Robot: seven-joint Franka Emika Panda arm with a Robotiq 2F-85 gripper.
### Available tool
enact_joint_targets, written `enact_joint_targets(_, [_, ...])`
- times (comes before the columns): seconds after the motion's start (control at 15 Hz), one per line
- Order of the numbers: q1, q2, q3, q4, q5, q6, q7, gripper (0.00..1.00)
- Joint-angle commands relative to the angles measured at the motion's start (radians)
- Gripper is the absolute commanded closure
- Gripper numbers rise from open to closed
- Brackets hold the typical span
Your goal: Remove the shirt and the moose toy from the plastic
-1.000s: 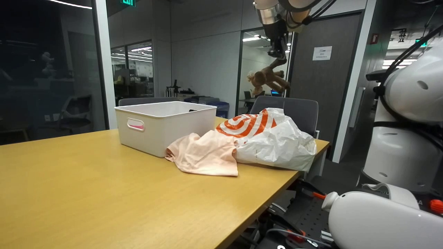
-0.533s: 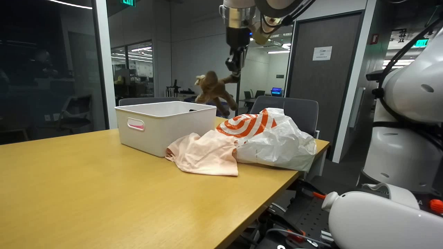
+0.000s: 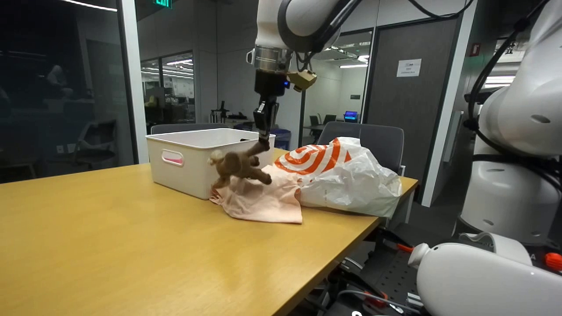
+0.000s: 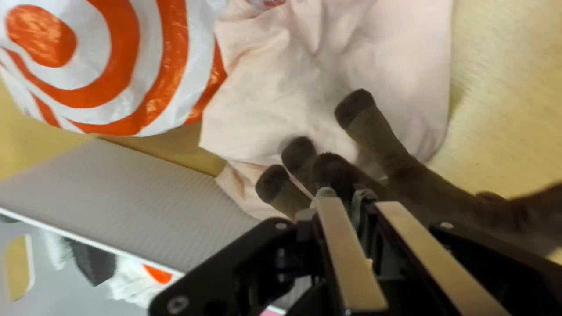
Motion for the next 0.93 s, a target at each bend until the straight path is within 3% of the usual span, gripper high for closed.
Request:
enact_joint_targets(0.0, [-0.014,0.032,-0.003,0.084,0.164,-0.135,-0.134,0.53])
enact_joint_targets(0.2, [-0.060,0.010,-0.011,0.098,0.170,-0.237,-0.109,0.31])
enact_joint_targets(0.47, [-0.138,-0.013,-0.039,0.065,0.138,-0.291,-0.057,0.01])
enact_joint_targets(0.87, [-0.258,-0.087,-0.122,-0.025,0.137,-0.299,0.004,0.00])
